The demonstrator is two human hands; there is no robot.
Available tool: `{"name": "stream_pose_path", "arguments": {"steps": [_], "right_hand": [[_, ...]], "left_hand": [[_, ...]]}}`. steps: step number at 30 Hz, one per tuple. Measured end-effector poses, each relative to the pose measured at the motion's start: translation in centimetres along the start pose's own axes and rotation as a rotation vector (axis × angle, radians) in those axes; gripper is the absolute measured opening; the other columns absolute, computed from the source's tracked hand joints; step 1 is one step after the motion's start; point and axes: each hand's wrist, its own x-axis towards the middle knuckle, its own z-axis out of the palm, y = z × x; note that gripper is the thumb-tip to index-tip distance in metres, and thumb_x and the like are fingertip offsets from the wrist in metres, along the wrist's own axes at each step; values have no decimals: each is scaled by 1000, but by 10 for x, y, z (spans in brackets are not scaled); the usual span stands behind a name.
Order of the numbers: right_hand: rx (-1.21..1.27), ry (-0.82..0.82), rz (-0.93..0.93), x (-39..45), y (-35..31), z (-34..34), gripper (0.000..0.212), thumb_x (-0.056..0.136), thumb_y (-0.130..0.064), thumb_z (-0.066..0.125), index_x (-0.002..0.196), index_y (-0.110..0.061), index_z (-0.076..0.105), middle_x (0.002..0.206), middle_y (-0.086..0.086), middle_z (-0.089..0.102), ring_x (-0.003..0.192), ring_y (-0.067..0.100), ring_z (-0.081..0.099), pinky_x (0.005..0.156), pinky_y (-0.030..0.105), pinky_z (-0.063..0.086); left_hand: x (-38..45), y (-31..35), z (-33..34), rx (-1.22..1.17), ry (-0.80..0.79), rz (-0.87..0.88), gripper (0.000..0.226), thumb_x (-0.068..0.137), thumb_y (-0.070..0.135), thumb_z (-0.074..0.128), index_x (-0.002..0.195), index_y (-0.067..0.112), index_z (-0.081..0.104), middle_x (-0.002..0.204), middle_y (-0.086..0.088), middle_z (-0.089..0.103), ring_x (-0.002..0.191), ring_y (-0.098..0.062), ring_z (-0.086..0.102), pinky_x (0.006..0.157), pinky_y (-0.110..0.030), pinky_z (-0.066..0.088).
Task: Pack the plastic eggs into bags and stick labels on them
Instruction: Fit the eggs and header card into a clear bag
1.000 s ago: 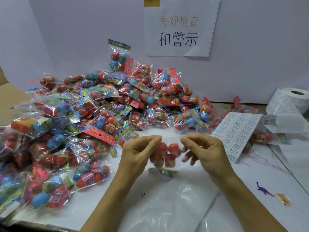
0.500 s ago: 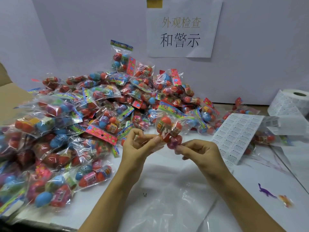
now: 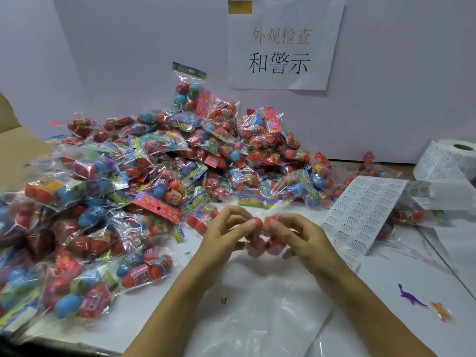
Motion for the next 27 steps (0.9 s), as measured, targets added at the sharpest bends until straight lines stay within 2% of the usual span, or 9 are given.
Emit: {"name": "stream_pose_path", "arguments": {"steps": [3,5,8,12,16,19,23,25,27], "right_hand": [[17,-13,-56,2,5,1,21,85,-27,79,93,-8,80,81,13,76,68,25,69,67,40,58],[9,11,-75,1,8,0,17,86,-20,76,86,-3,79,77,17,75,66,18,66,66,33,56],[5,14,-86,1,8,0,30,82,-31,76,81,-2,78,73,21,73,62,17,65,66,28,54],[-4,85,-47,4,6,4,35,73,-49,73,88,-19,81,83,0,78,73,9,70,63,21,53],[122,235,39,7,1,-5,47,70,-61,67,90,-19,78,94,-5,78,89,12,74,64,26,52],[166,274,95,8,-1,-6,53,73,-64,63,89,-15,77,92,-1,78,86,15,75,65,28,52],[184,299,73,6,-4,-4,50,89,-56,57,86,-9,76,86,6,78,80,17,76,60,24,52],[213,339,63,6,-6,-8,50,98,-50,53,82,-10,77,84,7,78,77,17,75,60,25,52],[237,378,59,7,-7,-11,51,102,-48,50,78,-11,76,82,8,78,74,17,75,62,28,50]], "left_hand": [[-1,-3,1,56,-24,44,2,84,23,73,83,23,71,91,-10,71,80,-21,66,69,-33,54],[-1,-4,1,54,8,60,6,81,22,76,80,25,71,88,-8,70,79,-18,66,68,-30,54],[1,-6,1,54,45,94,10,79,21,78,79,26,70,79,-3,70,76,-17,66,67,-28,55],[4,-8,0,117,189,100,18,88,15,80,94,26,67,75,3,69,71,-15,70,63,-28,56],[8,-9,-9,272,489,42,26,97,20,69,111,36,55,108,-5,72,92,-17,71,78,-28,56],[6,-13,-9,448,497,47,52,98,26,66,145,35,42,131,-1,61,106,-9,65,90,-28,50],[0,-19,3,787,366,300,71,94,21,72,155,26,37,170,-1,11,148,8,22,121,-26,30],[-2,-22,7,993,320,393,65,90,25,76,149,25,50,172,-3,3,158,-16,4,126,-45,20],[-4,-24,11,1164,322,483,54,87,30,78,138,25,62,171,-5,13,159,-31,-4,127,-54,8]]}}
